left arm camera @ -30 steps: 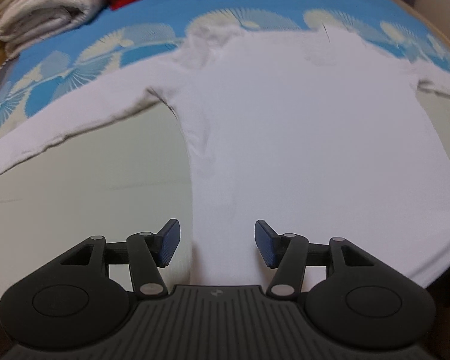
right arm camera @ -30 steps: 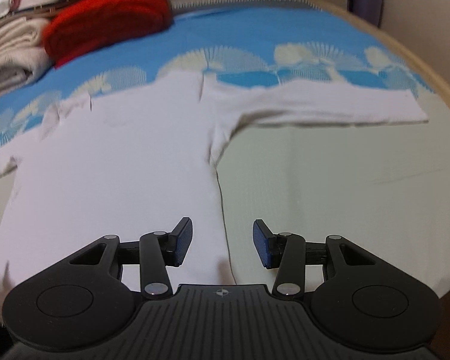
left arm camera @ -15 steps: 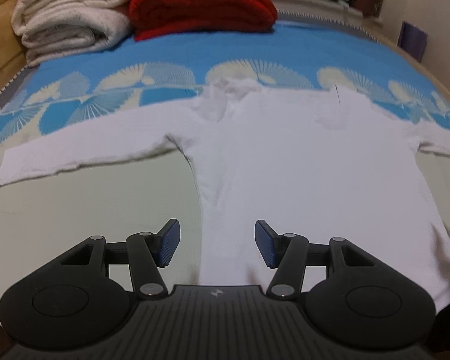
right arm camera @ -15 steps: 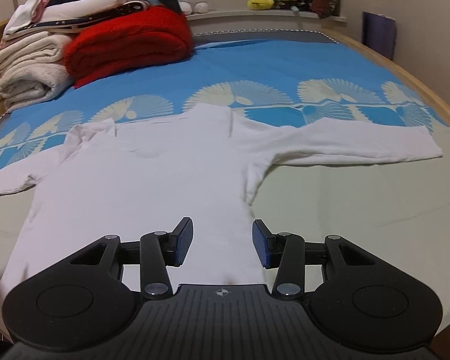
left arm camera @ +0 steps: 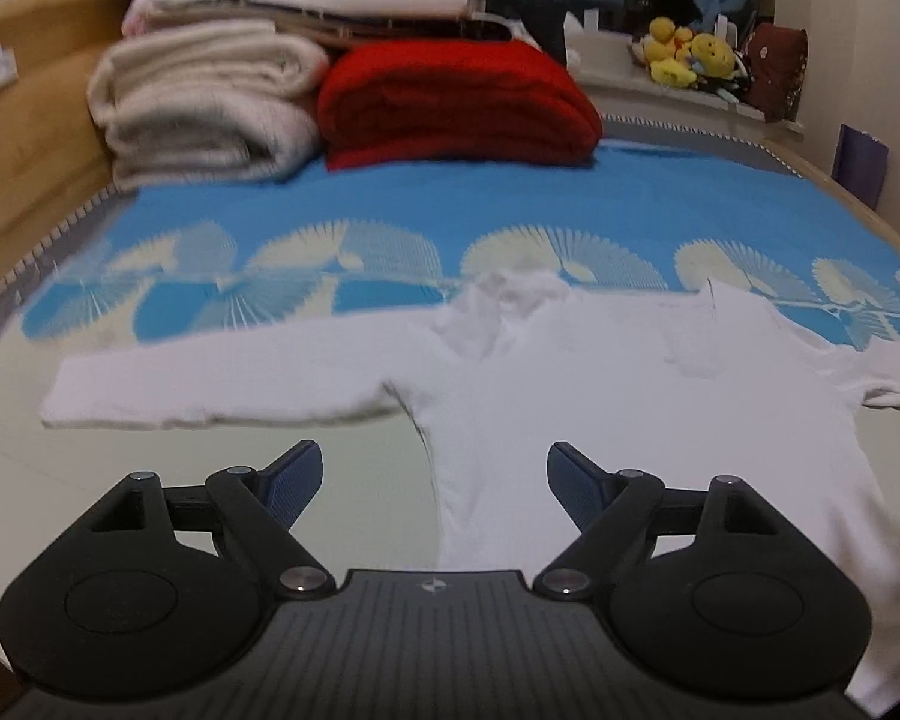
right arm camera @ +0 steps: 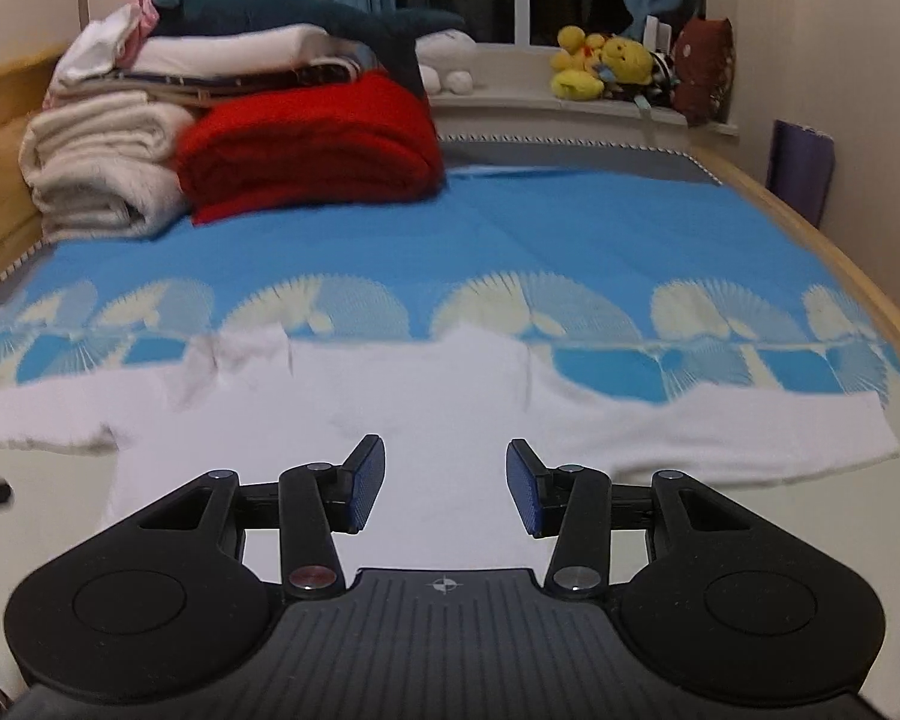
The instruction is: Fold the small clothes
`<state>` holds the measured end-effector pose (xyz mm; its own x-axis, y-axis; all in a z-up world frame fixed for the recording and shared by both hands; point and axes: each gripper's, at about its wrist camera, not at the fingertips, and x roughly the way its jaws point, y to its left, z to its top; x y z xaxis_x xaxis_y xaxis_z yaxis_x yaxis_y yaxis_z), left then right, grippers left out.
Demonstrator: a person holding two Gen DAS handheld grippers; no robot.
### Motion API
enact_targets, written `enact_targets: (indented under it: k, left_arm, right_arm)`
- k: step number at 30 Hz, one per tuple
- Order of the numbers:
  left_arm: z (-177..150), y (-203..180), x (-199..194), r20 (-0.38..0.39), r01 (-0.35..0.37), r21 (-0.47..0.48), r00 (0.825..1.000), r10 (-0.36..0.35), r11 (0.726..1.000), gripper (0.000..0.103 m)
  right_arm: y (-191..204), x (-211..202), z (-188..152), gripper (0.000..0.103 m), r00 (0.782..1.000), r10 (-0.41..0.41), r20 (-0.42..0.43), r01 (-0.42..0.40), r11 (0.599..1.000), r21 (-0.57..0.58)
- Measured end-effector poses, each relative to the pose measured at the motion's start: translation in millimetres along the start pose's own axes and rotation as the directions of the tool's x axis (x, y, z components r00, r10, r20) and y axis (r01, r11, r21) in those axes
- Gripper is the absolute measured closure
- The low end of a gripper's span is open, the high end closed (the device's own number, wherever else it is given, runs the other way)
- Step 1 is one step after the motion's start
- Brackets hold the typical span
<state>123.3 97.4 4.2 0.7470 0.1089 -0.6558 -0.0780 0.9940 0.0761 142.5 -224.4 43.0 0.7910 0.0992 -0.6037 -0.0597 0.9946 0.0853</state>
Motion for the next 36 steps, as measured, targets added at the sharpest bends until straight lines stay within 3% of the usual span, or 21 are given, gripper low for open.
enact_targets:
  k: [7, 11, 15, 18, 20, 23, 25, 27, 29, 33, 36]
  left_arm:
    - [8, -4, 3, 0.010, 0.028, -0.030, 1.000, -0.028, 0.999, 0.017]
    - [12, -4, 11, -0.008, -0.005, -0.056, 1.000, 0.005, 0.998, 0.017]
    - [13, -3, 18, -0.014, -0.062, -0.093, 0.998, 0.061, 0.994, 0.019]
    - [11, -4, 26, -0.036, -0.111, -0.095, 0.994, 0.108, 0.989, 0.032]
    - [11, -4, 30, -0.053, -0.126, -0.110, 0.991, 0.121, 0.986, 0.039]
    - [15, 1, 29, -0.061, -0.126, -0.150, 0.991, 0.118, 0.981, 0.052]
    - [19, 11, 26, -0.084, -0.123, -0.210, 0.991, 0.107, 0.970, 0.052]
    - [25, 21, 27, -0.132, -0.133, -0.241, 0.986, 0.103, 0.961, 0.055]
    - [38, 31, 33, -0.152, -0.159, -0.231, 0.980, 0.126, 0.960, 0.057]
    - [64, 68, 59, -0.138, -0.150, -0.264, 0.984, 0.117, 0.953, 0.067]
    - [65, 101, 79, -0.081, -0.210, -0.270, 0.977, 0.195, 0.940, 0.074]
  right_arm:
    - [44, 25, 42, 0.056, 0.994, 0.105, -0.001, -0.105, 0.992, -0.067]
    - [66, 46, 53, 0.056, 0.996, 0.084, 0.010, -0.081, 0.984, -0.160]
    - [65, 67, 50, 0.056, 0.995, 0.094, 0.016, -0.091, 0.986, -0.142]
    - [55, 85, 30, 0.056, 0.996, 0.089, -0.022, -0.091, 0.988, -0.123]
    - [50, 99, 24, 0.056, 0.995, 0.036, -0.089, -0.044, 0.994, -0.095]
    - [41, 105, 29, 0.056, 0.993, 0.075, -0.091, -0.076, 0.997, -0.013]
    - [41, 106, 32, 0.056, 0.994, 0.062, -0.086, -0.065, 0.998, -0.024]
    - [39, 104, 35, 0.060, 0.994, 0.081, -0.075, -0.083, 0.996, -0.021]
    - [37, 104, 40, 0.073, 0.990, 0.122, -0.077, -0.123, 0.992, -0.003]
    - [40, 108, 44, 0.081, 0.988, 0.142, -0.066, -0.144, 0.989, -0.019]
    - [41, 111, 44, 0.081, 0.988, 0.133, -0.072, -0.135, 0.990, -0.028]
